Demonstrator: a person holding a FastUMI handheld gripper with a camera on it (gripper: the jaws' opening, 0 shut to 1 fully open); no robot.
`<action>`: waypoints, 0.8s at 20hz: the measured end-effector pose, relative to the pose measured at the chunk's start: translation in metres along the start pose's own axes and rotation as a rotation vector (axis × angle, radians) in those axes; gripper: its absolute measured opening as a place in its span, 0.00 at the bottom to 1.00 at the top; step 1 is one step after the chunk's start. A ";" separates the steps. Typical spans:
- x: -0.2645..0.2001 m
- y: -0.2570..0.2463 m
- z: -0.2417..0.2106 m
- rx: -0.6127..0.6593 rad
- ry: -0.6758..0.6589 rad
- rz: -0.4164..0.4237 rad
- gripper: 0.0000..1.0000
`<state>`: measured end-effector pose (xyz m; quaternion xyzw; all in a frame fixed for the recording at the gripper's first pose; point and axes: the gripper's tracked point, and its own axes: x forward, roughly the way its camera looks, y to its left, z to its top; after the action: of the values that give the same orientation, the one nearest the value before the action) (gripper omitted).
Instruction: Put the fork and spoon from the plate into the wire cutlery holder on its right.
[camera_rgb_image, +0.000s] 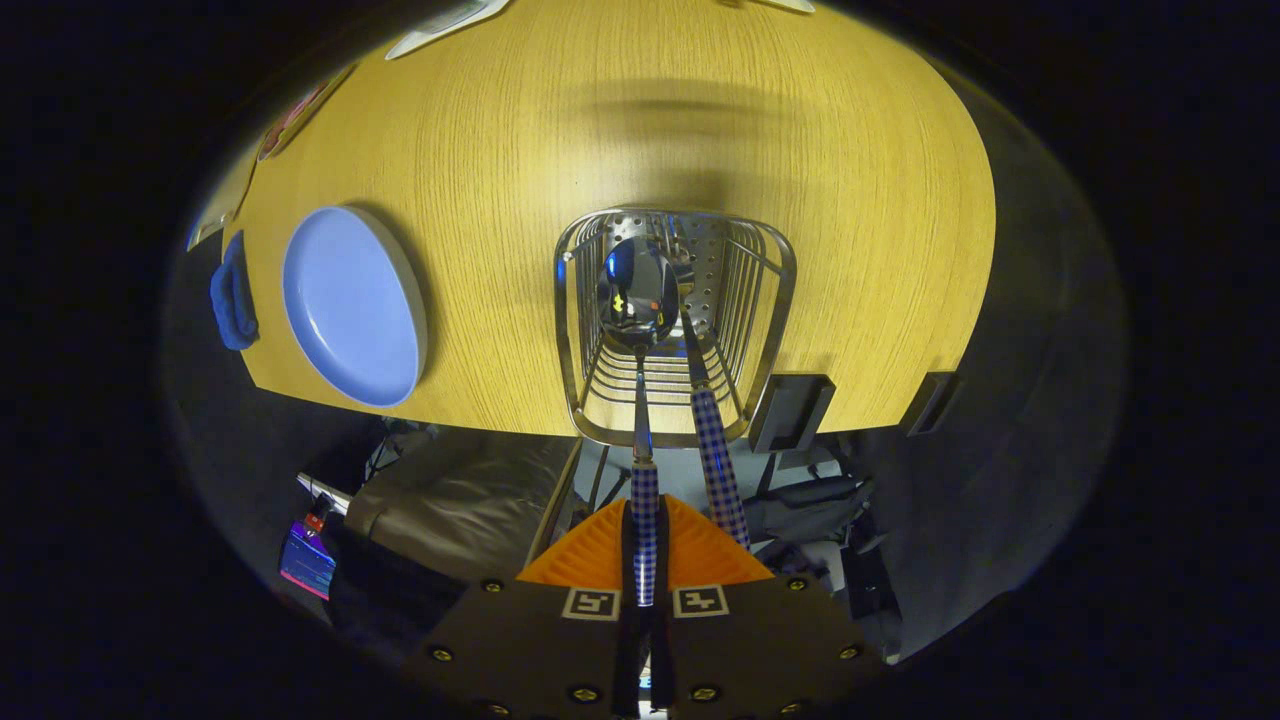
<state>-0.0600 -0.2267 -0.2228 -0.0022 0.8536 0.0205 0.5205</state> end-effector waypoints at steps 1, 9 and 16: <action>-0.003 0.000 -0.001 -0.006 0.023 -0.008 0.06; -0.012 -0.004 0.009 -0.057 0.017 -0.049 0.11; -0.049 -0.005 0.007 -0.082 -0.118 -0.041 0.26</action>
<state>-0.0313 -0.2319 -0.1826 -0.0397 0.8195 0.0448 0.5699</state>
